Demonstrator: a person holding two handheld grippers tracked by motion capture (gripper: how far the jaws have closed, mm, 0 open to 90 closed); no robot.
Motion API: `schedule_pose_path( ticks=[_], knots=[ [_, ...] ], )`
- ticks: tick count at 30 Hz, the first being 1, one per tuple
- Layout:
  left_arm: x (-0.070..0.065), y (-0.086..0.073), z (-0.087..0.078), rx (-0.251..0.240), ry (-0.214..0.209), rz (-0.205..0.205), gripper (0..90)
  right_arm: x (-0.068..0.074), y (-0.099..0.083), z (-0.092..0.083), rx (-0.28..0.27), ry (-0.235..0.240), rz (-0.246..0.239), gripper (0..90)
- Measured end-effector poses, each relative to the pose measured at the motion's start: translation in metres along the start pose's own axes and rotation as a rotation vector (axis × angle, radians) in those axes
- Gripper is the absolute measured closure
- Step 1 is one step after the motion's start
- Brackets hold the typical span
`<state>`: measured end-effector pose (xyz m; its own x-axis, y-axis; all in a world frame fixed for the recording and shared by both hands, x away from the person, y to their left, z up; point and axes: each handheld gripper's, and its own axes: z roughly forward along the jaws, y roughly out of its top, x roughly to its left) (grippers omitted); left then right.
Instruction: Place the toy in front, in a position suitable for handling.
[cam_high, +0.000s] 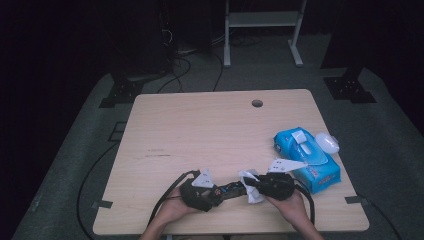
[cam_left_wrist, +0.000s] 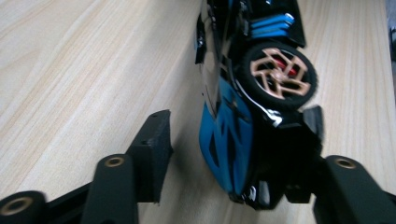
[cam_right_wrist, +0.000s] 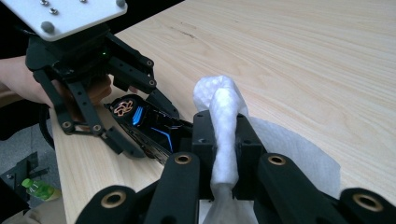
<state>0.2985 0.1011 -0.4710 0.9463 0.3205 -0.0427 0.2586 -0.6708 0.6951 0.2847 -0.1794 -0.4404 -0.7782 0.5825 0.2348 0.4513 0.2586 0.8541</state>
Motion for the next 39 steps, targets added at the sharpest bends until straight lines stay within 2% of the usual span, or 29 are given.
schedule_pose_path(
  ticks=[4, 5, 7, 12, 14, 16, 23, 29, 34, 39],
  knots=[
    [0.000, 0.001, 0.003, -0.019, -0.025, 0.014, 58.4, 0.001, 0.000, 0.000, 0.001, -0.005, -0.003, 82.0],
    [-0.001, 0.001, 0.003, -0.022, -0.016, 0.026, 62.6, 0.001, 0.000, 0.000, 0.002, -0.007, -0.004, 82.0],
    [-0.002, 0.001, 0.003, -0.024, -0.012, 0.035, 63.9, 0.001, 0.000, -0.001, 0.002, -0.011, -0.006, 82.0],
    [-0.004, 0.001, 0.001, -0.041, 0.003, 0.057, 64.5, 0.002, -0.001, -0.001, 0.001, -0.020, -0.013, 82.0],
    [-0.003, 0.003, -0.004, -0.066, 0.007, 0.064, 64.5, 0.002, -0.001, -0.003, -0.002, -0.031, -0.017, 82.1],
    [-0.004, 0.005, -0.009, -0.110, 0.007, 0.052, 64.9, 0.000, -0.001, -0.005, -0.011, -0.042, -0.014, 82.2],
    [-0.007, 0.009, -0.020, -0.185, 0.025, 0.063, 65.1, -0.006, -0.003, -0.011, -0.032, -0.039, 0.026, 82.6],
    [-0.008, 0.015, -0.032, -0.298, 0.041, 0.046, 65.1, -0.012, -0.007, -0.015, -0.051, -0.034, 0.071, 82.9],
    [-0.008, 0.016, -0.032, -0.322, 0.049, 0.040, 64.7, -0.014, -0.009, -0.015, -0.060, -0.028, 0.097, 83.0],
    [-0.009, 0.022, -0.032, -0.368, 0.059, 0.030, 64.0, -0.016, -0.012, -0.017, -0.066, -0.033, 0.114, 83.2]
  ],
)
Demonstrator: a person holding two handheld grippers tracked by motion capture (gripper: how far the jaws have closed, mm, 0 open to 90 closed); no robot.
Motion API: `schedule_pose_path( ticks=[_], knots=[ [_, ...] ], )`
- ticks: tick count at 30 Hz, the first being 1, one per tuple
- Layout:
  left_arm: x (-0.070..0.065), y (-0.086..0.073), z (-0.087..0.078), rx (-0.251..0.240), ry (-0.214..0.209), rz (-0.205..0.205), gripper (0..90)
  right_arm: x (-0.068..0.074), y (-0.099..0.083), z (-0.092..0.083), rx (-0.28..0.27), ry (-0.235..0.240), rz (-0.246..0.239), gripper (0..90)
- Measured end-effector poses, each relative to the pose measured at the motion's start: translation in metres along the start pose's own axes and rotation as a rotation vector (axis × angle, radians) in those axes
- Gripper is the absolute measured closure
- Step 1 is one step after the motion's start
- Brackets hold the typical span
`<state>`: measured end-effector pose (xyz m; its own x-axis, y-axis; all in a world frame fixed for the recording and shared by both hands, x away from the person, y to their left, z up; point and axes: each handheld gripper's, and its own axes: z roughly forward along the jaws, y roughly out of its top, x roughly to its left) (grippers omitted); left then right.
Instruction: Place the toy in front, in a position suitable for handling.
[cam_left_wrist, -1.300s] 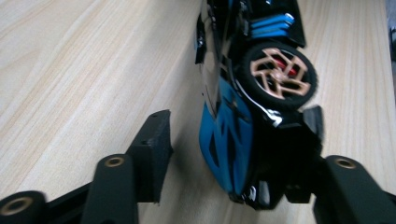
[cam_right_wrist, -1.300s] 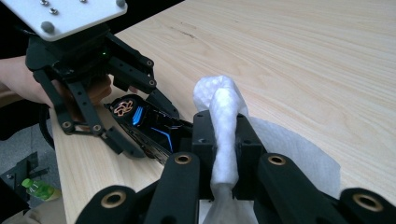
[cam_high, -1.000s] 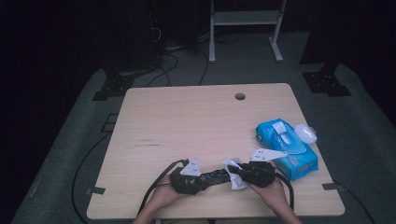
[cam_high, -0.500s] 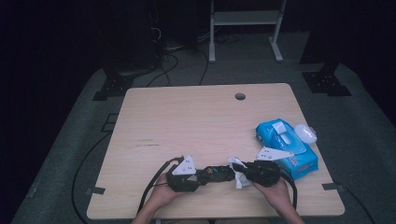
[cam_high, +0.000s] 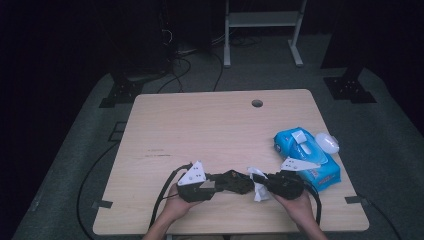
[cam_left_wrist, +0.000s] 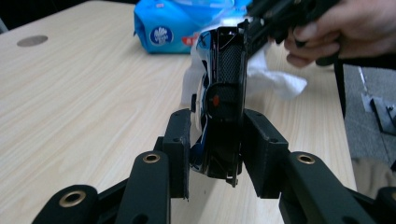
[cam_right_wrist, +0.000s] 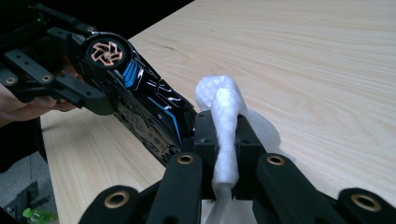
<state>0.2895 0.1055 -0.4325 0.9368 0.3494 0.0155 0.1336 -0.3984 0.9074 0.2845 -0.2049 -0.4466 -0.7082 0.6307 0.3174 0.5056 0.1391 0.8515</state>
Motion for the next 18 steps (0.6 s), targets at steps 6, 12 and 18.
schedule_pose_path(
  ticks=[6, 12, 18],
  knots=[
    [0.000, 0.004, 0.000, -0.055, -0.006, -0.017, 63.1, -0.001, -0.003, 0.000, 0.016, 0.006, 0.010, 83.2],
    [0.000, 0.006, 0.002, -0.074, -0.034, -0.026, 63.4, -0.001, -0.003, 0.001, 0.029, 0.001, 0.008, 83.2],
    [-0.002, 0.014, 0.010, -0.101, -0.044, -0.033, 63.2, -0.005, -0.007, 0.001, 0.034, -0.002, 0.035, 83.2]
  ],
)
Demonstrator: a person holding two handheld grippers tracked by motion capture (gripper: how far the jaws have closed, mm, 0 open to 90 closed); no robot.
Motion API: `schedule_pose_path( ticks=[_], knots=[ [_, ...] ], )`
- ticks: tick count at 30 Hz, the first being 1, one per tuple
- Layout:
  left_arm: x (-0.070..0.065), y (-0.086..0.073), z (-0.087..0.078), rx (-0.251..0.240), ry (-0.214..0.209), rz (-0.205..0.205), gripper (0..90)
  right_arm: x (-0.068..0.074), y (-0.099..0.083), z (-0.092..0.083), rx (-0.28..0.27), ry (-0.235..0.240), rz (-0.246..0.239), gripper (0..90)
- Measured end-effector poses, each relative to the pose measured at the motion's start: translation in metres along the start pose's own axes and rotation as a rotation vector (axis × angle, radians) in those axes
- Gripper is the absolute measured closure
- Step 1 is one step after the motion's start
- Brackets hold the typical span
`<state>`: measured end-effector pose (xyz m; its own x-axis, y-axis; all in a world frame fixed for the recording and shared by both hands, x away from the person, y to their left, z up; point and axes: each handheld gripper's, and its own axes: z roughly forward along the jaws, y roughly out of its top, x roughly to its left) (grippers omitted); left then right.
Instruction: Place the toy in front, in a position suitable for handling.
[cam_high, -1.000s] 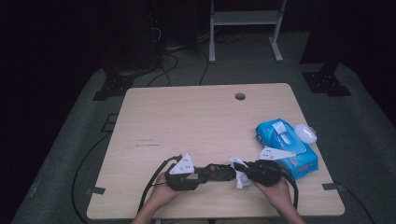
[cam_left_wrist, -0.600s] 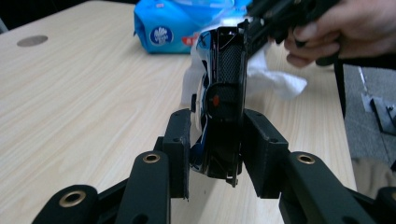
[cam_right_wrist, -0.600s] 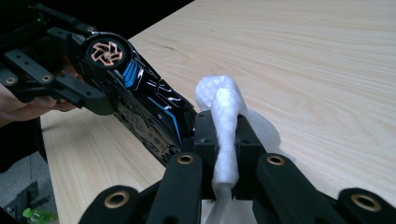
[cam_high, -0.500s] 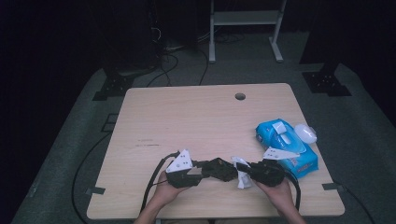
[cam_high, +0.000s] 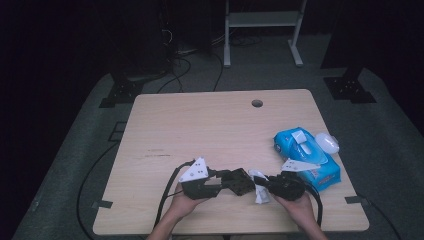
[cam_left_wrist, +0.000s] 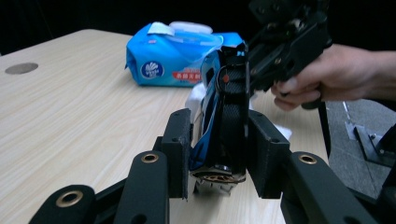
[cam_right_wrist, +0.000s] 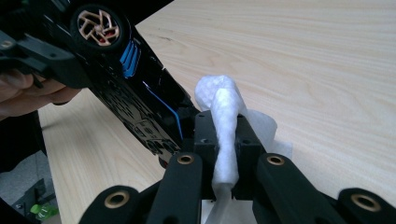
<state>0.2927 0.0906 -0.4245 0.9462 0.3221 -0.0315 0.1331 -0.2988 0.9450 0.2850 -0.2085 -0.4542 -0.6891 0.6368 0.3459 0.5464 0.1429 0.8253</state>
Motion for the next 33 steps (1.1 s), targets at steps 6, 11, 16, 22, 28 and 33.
schedule_pose_path(
  ticks=[6, 11, 16, 22, 28, 33],
  knots=[
    [0.001, 0.003, 0.011, -0.005, 0.001, -0.013, 61.7, -0.004, -0.002, -0.001, 0.005, -0.002, 0.016, 83.2],
    [0.000, 0.002, 0.016, -0.002, -0.007, -0.016, 62.9, -0.005, -0.002, -0.001, 0.004, -0.002, 0.019, 83.2],
    [-0.004, 0.004, 0.019, 0.003, -0.001, 0.015, 64.1, -0.008, 0.000, -0.002, 0.004, 0.005, 0.027, 83.2],
    [-0.009, 0.008, 0.023, 0.008, 0.011, 0.048, 64.5, -0.001, 0.018, -0.020, -0.078, 0.041, 0.017, 83.2],
    [-0.014, 0.018, 0.025, 0.031, 0.012, 0.080, 65.0, 0.021, 0.050, -0.042, -0.173, 0.134, -0.033, 83.2],
    [-0.016, 0.019, 0.028, 0.039, 0.011, 0.097, 65.1, 0.038, 0.062, -0.033, -0.146, 0.187, -0.087, 83.1]
  ],
)
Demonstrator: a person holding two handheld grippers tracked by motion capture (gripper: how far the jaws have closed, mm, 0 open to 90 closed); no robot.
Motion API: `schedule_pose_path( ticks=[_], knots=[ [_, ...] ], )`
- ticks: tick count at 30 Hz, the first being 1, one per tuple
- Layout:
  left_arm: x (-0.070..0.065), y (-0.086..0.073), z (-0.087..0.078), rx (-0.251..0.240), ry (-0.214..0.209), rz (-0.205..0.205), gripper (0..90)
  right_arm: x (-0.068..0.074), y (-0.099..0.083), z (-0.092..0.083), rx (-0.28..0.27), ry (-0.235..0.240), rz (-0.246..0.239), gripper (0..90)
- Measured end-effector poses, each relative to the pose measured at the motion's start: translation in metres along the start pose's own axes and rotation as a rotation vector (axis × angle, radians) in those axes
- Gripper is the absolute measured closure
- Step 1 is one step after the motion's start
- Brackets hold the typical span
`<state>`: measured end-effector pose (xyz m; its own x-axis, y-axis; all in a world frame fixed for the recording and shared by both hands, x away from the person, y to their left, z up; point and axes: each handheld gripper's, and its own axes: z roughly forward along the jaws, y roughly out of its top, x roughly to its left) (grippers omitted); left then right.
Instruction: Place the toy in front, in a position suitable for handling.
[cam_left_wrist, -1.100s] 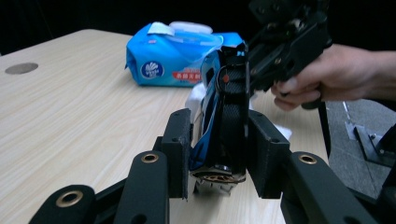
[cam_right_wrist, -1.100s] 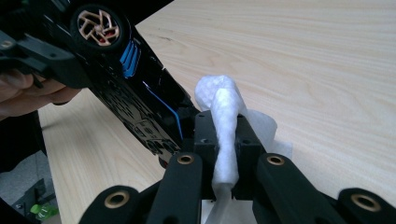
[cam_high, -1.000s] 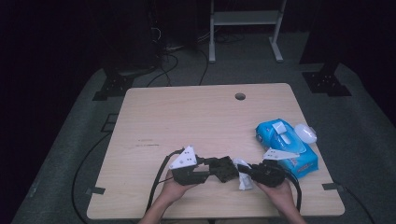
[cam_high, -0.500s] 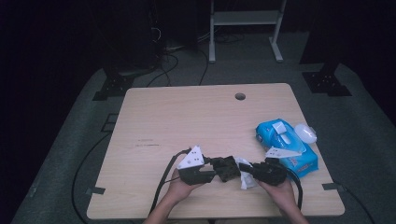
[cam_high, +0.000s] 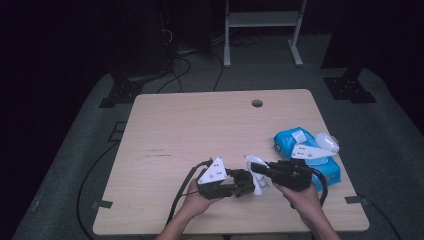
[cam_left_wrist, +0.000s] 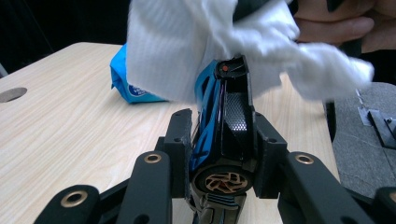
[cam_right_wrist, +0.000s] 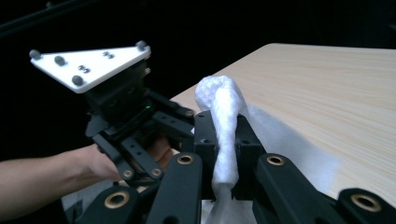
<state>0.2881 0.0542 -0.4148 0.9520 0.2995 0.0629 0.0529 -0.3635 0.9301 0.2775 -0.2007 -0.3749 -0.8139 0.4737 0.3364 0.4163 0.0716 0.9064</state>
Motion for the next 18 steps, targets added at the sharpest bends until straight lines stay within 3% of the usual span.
schedule_pose_path(
  ticks=[2, 4, 9, 18],
  knots=[
    [0.000, -0.001, 0.000, -0.008, -0.003, -0.007, 65.1, -0.002, -0.003, 0.005, 0.022, -0.006, -0.001, 83.1],
    [0.001, -0.002, -0.001, -0.012, -0.003, -0.014, 65.0, -0.008, -0.008, 0.003, 0.008, -0.007, 0.034, 83.1],
    [0.002, -0.002, -0.001, -0.011, -0.009, -0.012, 65.0, -0.017, -0.012, -0.006, 0.008, -0.042, 0.059, 83.1],
    [0.001, 0.001, 0.003, -0.009, -0.004, -0.019, 65.0, 0.012, 0.004, 0.016, 0.078, -0.006, -0.052, 83.1]
  ],
)
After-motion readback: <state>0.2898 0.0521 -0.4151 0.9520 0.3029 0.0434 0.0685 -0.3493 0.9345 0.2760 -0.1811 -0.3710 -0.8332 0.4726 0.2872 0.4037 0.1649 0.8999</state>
